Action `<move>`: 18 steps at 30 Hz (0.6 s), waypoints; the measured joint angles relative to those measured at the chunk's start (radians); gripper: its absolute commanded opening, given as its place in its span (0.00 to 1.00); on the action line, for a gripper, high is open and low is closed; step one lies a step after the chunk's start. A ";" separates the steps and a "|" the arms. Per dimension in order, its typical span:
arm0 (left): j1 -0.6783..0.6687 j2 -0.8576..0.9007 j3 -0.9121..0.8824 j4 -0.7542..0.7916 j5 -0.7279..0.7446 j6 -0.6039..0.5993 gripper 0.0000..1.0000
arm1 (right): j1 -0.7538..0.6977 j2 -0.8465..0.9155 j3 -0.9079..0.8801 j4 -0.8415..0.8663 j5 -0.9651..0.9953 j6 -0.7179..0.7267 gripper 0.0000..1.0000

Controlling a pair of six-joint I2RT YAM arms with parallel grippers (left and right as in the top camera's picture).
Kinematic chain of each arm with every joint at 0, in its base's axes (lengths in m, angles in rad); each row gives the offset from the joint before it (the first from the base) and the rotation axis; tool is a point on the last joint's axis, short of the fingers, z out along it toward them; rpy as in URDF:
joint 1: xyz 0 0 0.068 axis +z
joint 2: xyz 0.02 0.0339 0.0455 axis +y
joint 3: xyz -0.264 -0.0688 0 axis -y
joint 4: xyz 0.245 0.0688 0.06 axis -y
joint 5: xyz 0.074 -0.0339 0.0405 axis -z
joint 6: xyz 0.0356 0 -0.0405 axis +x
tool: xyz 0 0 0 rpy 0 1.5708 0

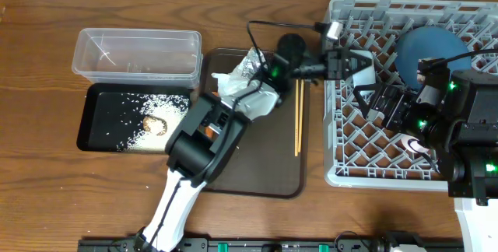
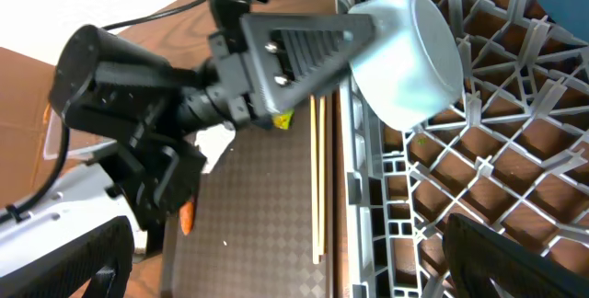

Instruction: Sort waste into correct bins and load items into the dishwasher rack

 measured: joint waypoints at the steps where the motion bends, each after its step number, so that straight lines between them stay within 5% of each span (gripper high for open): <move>1: 0.011 0.000 0.000 0.000 0.014 0.002 0.82 | 0.000 0.000 0.000 0.000 0.000 0.000 0.99; 3: 0.030 0.000 0.000 0.001 0.041 0.000 0.98 | 0.000 0.000 0.000 0.000 0.000 0.000 0.99; 18: 0.198 0.000 0.000 0.000 0.212 -0.006 0.98 | 0.000 0.000 0.000 0.000 -0.002 -0.029 0.99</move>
